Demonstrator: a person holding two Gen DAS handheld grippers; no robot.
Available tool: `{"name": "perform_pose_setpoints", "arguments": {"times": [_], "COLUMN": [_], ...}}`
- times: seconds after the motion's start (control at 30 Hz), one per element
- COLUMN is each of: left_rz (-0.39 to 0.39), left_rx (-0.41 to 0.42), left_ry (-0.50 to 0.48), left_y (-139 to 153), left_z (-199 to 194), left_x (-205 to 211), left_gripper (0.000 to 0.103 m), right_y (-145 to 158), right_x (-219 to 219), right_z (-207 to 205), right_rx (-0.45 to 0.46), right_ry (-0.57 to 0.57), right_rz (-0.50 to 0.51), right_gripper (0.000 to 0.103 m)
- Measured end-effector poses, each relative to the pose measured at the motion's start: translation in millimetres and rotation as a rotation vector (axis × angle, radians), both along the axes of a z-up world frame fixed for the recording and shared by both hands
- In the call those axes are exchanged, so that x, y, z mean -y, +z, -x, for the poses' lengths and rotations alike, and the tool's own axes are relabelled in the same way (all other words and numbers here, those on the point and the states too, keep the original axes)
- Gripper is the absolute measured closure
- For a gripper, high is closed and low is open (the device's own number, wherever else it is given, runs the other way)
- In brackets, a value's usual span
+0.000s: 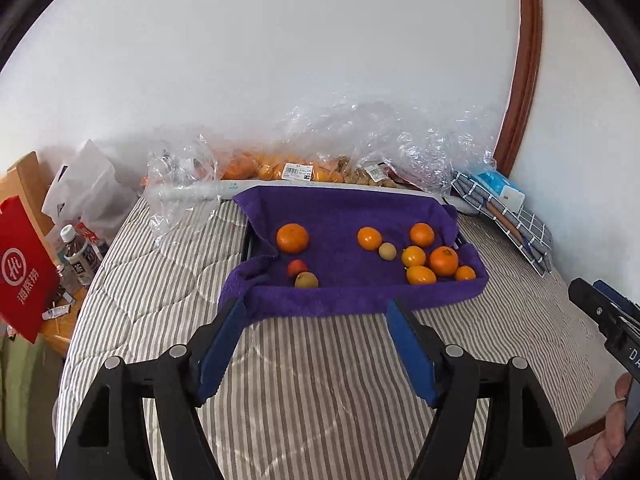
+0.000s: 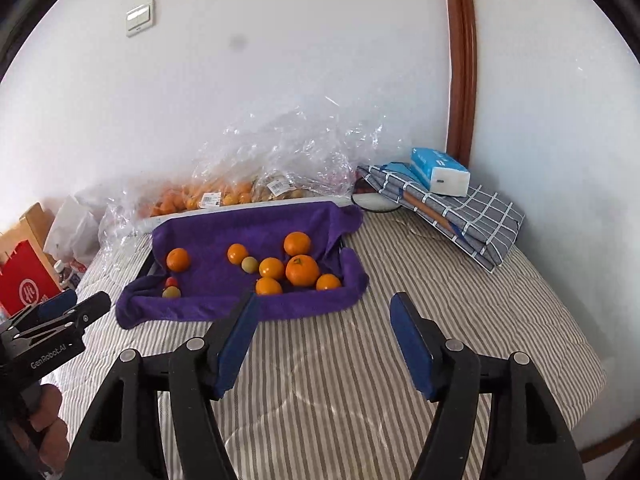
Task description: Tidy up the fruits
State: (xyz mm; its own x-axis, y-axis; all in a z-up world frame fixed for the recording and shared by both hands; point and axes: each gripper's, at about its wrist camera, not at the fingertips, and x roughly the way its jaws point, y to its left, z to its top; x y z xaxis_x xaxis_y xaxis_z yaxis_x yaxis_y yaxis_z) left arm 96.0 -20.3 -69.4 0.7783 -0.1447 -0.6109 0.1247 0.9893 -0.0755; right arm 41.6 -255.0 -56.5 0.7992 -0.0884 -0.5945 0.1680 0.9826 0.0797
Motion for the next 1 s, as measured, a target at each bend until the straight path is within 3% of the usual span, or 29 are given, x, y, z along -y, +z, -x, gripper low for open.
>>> {"name": "perform_pose_setpoints", "arguments": {"times": [0.1,0.17,0.33,1.0], "left_rz": [-0.010,-0.042,-0.050,-0.046], "left_rx": [0.023,0.035,0.077,0.143], "left_ry": [0.025,0.034,0.040,0.065], "left_y": [8,13,25,48], "left_z": [23,39,73,113], "left_x": [-2,0,2,6], "left_gripper": [0.024,0.021,0.013,0.011], "right_y": [9,14,22,36], "right_x": [1,1,0,-3], "right_z": [27,44,76,123], "right_rx": [0.001,0.012,0.055,0.078], "right_ry": [-0.001,0.004,0.005,0.007], "right_rz": [-0.020,-0.023,-0.009,0.015], "right_gripper": [0.032,0.015,0.002,0.001]}}
